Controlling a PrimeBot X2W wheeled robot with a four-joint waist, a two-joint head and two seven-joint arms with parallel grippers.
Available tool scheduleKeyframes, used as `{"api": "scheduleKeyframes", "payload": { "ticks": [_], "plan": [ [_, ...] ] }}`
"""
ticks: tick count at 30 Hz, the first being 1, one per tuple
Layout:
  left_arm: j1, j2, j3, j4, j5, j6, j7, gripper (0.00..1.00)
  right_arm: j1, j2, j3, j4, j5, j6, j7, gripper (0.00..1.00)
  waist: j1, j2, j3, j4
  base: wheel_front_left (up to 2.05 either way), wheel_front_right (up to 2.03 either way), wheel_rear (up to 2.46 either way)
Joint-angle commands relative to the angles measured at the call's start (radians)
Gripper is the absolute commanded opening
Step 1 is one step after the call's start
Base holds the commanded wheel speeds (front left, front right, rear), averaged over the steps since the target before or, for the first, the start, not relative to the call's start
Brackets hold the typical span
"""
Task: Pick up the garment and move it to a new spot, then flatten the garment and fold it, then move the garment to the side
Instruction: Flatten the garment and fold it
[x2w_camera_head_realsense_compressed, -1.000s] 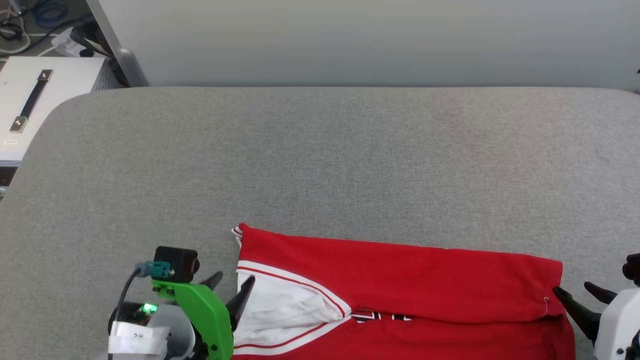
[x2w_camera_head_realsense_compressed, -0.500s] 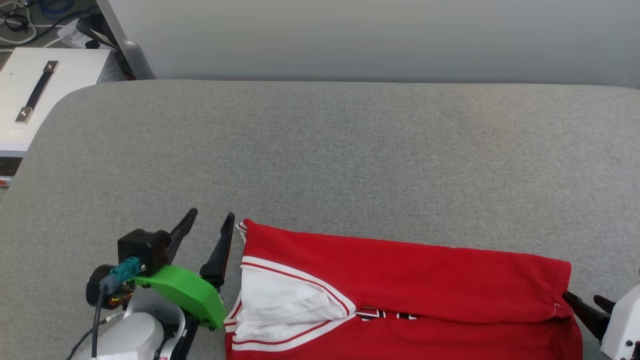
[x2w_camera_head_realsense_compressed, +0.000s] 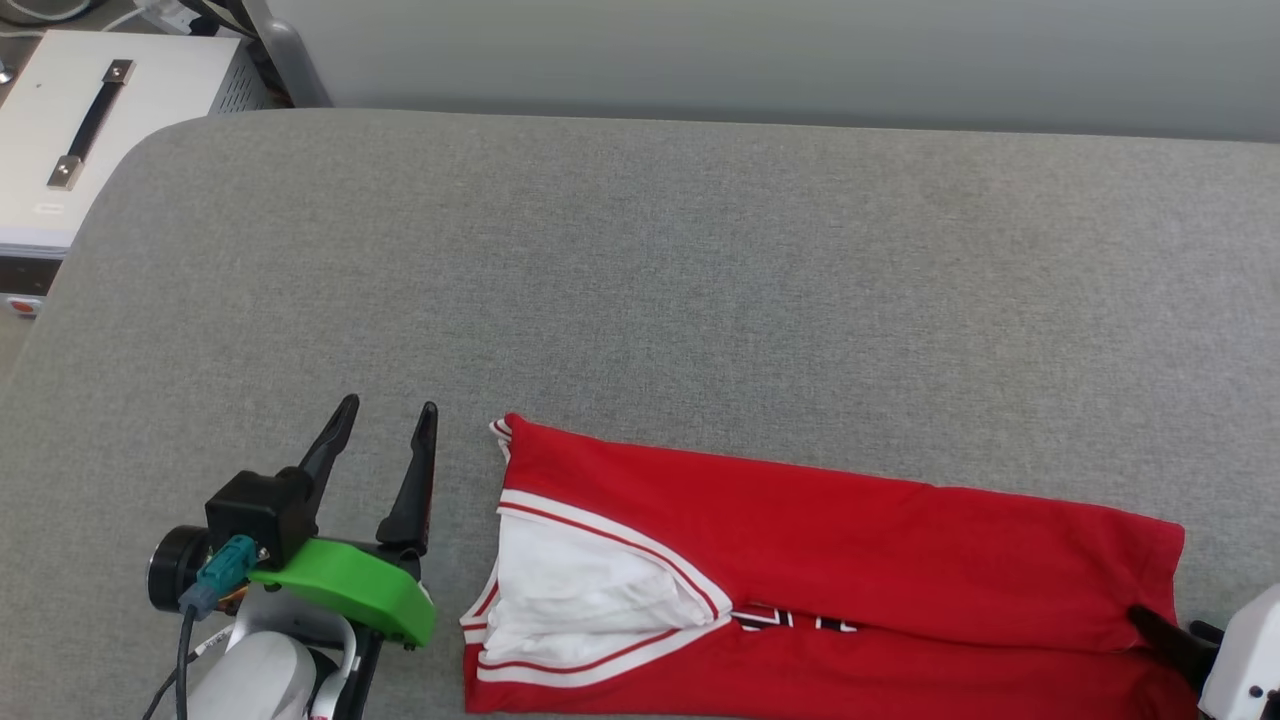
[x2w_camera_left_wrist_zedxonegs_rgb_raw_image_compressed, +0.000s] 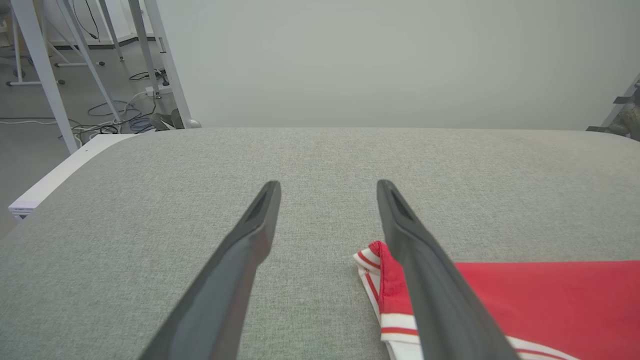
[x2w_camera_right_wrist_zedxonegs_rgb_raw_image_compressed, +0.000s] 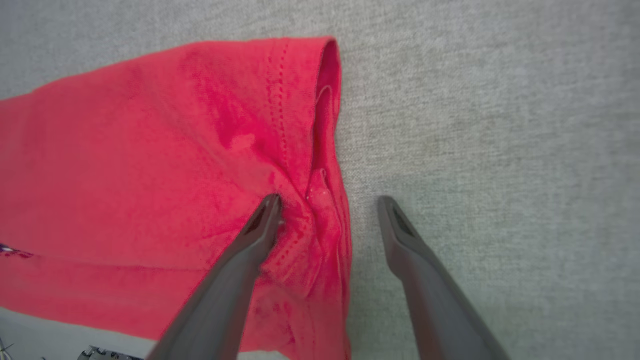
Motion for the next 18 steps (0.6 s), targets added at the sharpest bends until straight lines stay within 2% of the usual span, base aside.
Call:
{"api": "scheduleKeyframes", "payload": {
  "ticks": [1, 10, 18],
  "plan": [
    [0.015, -0.015, 0.021, 0.008, 0.022, -0.018, -0.006, 1.0, -0.009, 0.013, 0.006, 0.022, -0.001, -0.001, 0.004, 1.0, 0.0, 0.0, 0.01, 0.008, 0.0, 0.0, 0.0],
    [0.03, -0.078, 0.121, 0.048, 0.106, -0.102, -0.006, 1.0, -0.02, 0.043, 0.088, 0.072, 0.063, -0.001, -0.001, 1.0, 0.0, 0.0, 0.022, 0.016, 0.0, 0.0, 0.0],
    [0.032, -0.118, 0.182, 0.068, 0.154, -0.148, -0.006, 1.0, -0.044, 0.05, 0.173, 0.094, 0.111, -0.001, -0.031, 1.0, 0.0, 0.0, 0.024, 0.013, 0.0, 0.0, 0.0]
  ]
}}
